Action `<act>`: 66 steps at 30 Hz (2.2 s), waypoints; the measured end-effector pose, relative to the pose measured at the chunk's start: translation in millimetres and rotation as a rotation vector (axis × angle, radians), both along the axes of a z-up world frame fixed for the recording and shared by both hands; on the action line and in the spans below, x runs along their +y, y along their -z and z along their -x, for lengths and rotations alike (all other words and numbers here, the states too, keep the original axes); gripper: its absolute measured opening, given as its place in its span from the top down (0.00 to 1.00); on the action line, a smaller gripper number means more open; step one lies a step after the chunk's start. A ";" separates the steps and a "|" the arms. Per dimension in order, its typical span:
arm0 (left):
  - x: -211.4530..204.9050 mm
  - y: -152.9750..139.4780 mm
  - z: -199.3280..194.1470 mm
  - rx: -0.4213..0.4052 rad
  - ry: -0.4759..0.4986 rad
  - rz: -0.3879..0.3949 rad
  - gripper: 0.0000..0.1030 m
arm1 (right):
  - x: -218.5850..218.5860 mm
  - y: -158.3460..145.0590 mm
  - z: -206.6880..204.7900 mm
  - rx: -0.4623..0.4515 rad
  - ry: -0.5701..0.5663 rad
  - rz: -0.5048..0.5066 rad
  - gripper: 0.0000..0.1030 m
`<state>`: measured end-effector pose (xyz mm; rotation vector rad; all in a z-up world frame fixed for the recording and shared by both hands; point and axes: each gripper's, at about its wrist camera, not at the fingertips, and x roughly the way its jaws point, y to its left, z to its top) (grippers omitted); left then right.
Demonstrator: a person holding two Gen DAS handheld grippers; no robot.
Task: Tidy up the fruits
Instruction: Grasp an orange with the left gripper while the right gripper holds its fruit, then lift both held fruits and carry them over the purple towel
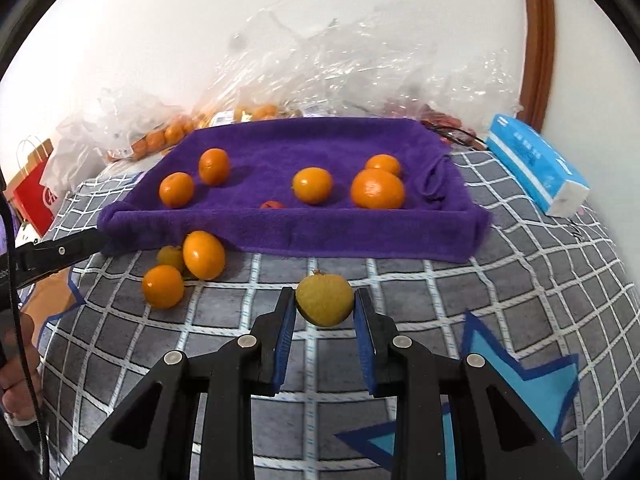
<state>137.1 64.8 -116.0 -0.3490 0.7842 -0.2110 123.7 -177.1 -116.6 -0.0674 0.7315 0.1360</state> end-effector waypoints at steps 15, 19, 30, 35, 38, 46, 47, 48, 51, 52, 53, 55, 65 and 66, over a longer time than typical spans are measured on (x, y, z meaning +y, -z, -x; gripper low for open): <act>-77.6 17.0 -14.0 0.082 0.047 -0.184 0.67 | -55.6 -6.4 14.8 -0.030 0.082 -0.064 0.72; -82.2 17.2 -13.3 0.085 0.048 -0.214 0.70 | -63.6 -3.3 19.8 -0.016 0.084 -0.095 0.72; -78.3 19.0 -8.0 0.060 0.018 -0.209 0.70 | -48.2 1.6 22.7 0.013 0.033 -0.049 0.72; -69.3 19.7 -6.7 0.056 0.011 -0.133 0.70 | -39.3 0.3 20.0 0.026 0.026 -0.044 0.72; -66.6 18.3 -4.9 0.057 0.001 -0.126 0.70 | -34.0 -4.1 16.6 0.022 0.036 -0.036 0.72; -55.8 -14.8 3.0 0.035 0.007 -0.150 0.70 | -15.9 -38.5 1.7 -0.038 0.025 -0.033 0.72; -52.2 -21.8 1.2 0.025 0.004 -0.144 0.70 | -13.5 -42.6 -1.5 -0.043 0.022 -0.038 0.72; -48.9 -28.4 -0.6 0.012 -0.002 -0.141 0.70 | -11.2 -47.9 -5.5 -0.050 0.016 -0.050 0.72; -38.9 -46.0 -8.1 -0.026 -0.041 -0.145 0.70 | -5.2 -60.7 -17.3 -0.067 0.009 -0.070 0.72; -34.1 -52.5 -12.1 -0.042 -0.054 -0.135 0.70 | -2.7 -64.7 -21.2 -0.077 0.010 -0.070 0.72; -30.1 -56.1 -15.1 -0.050 -0.065 -0.128 0.70 | -0.2 -68.3 -25.5 -0.087 0.006 -0.074 0.72; -21.3 -63.3 -24.3 -0.064 -0.091 -0.101 0.70 | 4.4 -73.6 -34.6 -0.095 0.006 -0.077 0.72; -2.8 -72.5 -57.9 -0.066 -0.147 -0.058 0.70 | 18.8 -96.1 -71.0 -0.120 -0.006 -0.067 0.72; -2.7 -71.7 -59.5 -0.067 -0.148 -0.058 0.70 | 20.1 -98.1 -74.9 -0.122 -0.006 -0.061 0.72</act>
